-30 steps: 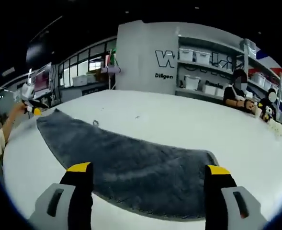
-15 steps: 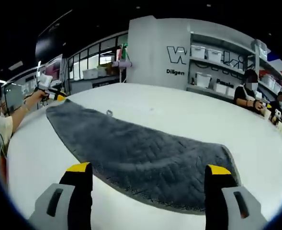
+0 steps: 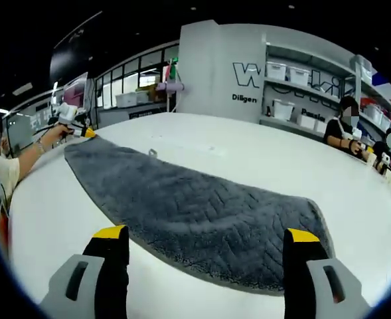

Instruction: Fold the towel on the table until its edges align and the towel forms a compact rectangular stack.

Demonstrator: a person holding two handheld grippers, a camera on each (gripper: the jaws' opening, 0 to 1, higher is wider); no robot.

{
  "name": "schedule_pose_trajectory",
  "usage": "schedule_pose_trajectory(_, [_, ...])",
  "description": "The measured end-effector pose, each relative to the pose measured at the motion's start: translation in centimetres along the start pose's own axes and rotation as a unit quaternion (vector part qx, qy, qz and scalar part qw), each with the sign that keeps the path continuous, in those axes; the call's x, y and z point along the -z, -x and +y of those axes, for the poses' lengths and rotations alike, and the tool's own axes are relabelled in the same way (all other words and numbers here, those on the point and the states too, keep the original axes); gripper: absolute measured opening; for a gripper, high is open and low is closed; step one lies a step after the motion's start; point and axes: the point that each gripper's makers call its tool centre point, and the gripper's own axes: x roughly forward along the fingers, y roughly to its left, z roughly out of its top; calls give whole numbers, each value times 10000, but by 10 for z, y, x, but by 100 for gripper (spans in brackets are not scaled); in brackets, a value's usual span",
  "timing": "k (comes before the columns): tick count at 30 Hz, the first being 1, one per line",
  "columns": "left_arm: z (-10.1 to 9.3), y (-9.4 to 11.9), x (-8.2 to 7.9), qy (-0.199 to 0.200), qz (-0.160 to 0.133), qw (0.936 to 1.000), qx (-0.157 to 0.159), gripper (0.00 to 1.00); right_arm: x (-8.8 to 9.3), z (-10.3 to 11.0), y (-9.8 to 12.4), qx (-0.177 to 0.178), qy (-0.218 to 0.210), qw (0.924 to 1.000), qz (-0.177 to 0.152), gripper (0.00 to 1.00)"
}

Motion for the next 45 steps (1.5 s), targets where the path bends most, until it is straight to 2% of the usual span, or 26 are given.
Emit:
schedule_pose_trajectory(5, [12, 1, -4, 70, -38, 9999, -140, 2, 0, -1, 0, 20, -10, 10000, 8, 98])
schedule_pose_trajectory(10, [23, -1, 2, 92, 82, 9993, -366, 2, 2, -1, -1, 14, -25, 10000, 53, 98])
schedule_pose_trajectory(14, [32, -5, 10, -136, 305, 9976, -607, 2, 2, 0, -2, -1, -5, 10000, 74, 97])
schedule_pose_trajectory(17, [39, -11, 15, -460, 485, 9942, -847, 2, 2, -1, -2, -5, -8, 10000, 86, 97])
schedule_pose_trajectory(23, [43, -13, 13, -405, 466, 9945, -850, 4, 3, -2, -1, 3, -16, 9999, 100, 97])
schedule_pose_trajectory(26, [45, -11, 11, -508, 419, 9941, -861, 11, 2, -1, -1, -10, -7, 9999, 102, 97])
schedule_pose_trajectory(28, [47, -6, 9, -571, 403, 9931, -942, 20, 2, 0, -1, -19, -4, 9999, 105, 97])
schedule_pose_trajectory(30, [52, -1, 5, -494, 339, 9924, -1079, 31, 3, 0, -1, -20, -8, 9999, 117, 97])
schedule_pose_trajectory(32, [51, 6, 3, -365, 302, 9930, -1081, 38, 4, 0, -1, -15, -5, 9999, 123, 97])
schedule_pose_trajectory(34, [45, 13, 0, -215, 180, 9952, -939, 45, 3, -1, 0, -8, -4, 9999, 116, 97])
schedule_pose_trajectory(38, [35, 29, 1, -151, 177, 9970, -741, 63, 3, -3, 2, 1, -3, 9999, 107, 97])
schedule_pose_trajectory(45, [13, 57, 9, 29, 197, 9991, -372, 83, 5, -1, 1, -20, 33, 9999, 154, 97])
